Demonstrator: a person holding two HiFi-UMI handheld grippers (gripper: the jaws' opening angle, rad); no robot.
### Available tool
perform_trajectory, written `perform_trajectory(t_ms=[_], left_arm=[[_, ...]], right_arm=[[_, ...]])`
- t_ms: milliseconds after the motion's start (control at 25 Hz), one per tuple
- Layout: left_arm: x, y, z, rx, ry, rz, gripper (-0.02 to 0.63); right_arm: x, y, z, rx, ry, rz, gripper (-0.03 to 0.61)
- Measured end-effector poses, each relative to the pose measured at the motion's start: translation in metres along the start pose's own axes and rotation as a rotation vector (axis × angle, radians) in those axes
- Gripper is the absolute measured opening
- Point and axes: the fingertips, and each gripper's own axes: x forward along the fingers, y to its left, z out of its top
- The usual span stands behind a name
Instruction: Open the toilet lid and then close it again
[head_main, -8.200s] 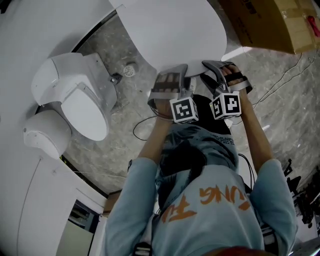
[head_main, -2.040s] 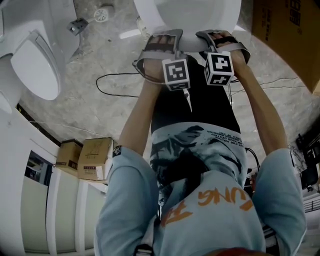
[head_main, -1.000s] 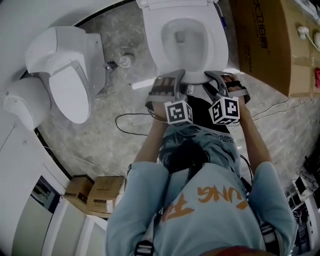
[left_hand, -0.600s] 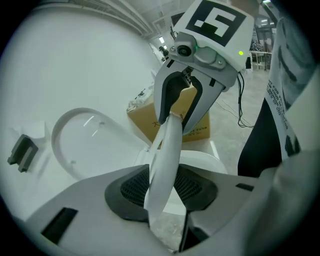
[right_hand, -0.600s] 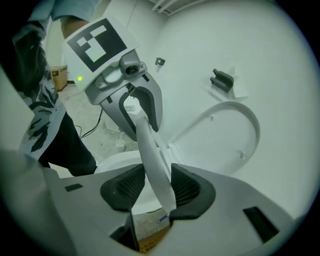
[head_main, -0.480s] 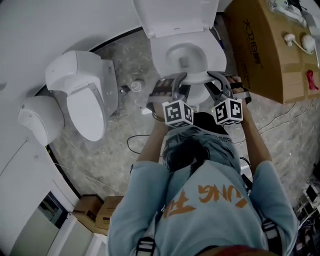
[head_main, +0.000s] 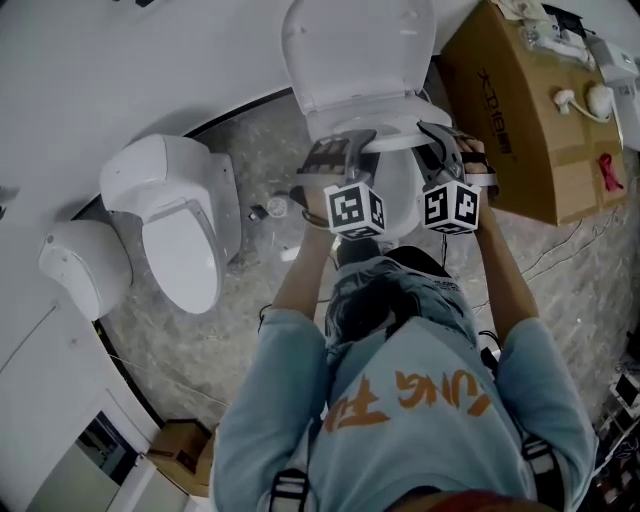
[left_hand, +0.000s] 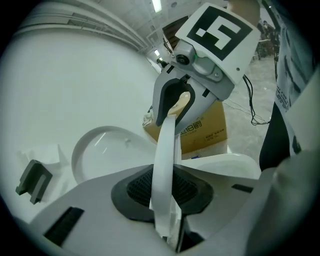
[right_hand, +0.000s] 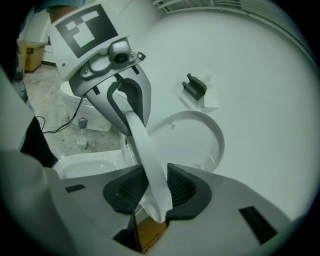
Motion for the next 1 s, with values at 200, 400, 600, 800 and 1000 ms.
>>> perform_trajectory(t_ms=[200, 400, 600, 800, 1000], left_arm=[[0.012, 0.033, -0.005, 0.004, -0.039, -0.017, 0.104], [0.036, 0.071, -0.009, -0.033, -0.06, -0.042, 0.115], [0.053, 0.106, -0.015, -0.065, -0.068, -0.103, 0.118], [0.076, 0.139, -0.02, -0.115, -0.058, -0.119, 0.124], [0.101, 0.171, -0.029, -0.17, -0.053, -0.16, 0.13]], right_arm=[[0.025, -0.029, 0.011, 0.07, 0.032, -0.022, 0.147], [0.054, -0.063, 0.015, 0.073, 0.072, -0.041, 0.16], [0.078, -0.093, 0.022, 0.141, 0.147, -0.084, 0.152], [0.11, -0.12, 0.025, 0.121, 0.172, -0.078, 0.158], [0.144, -0.145, 0.026, 0.109, 0.159, -0.068, 0.164]])
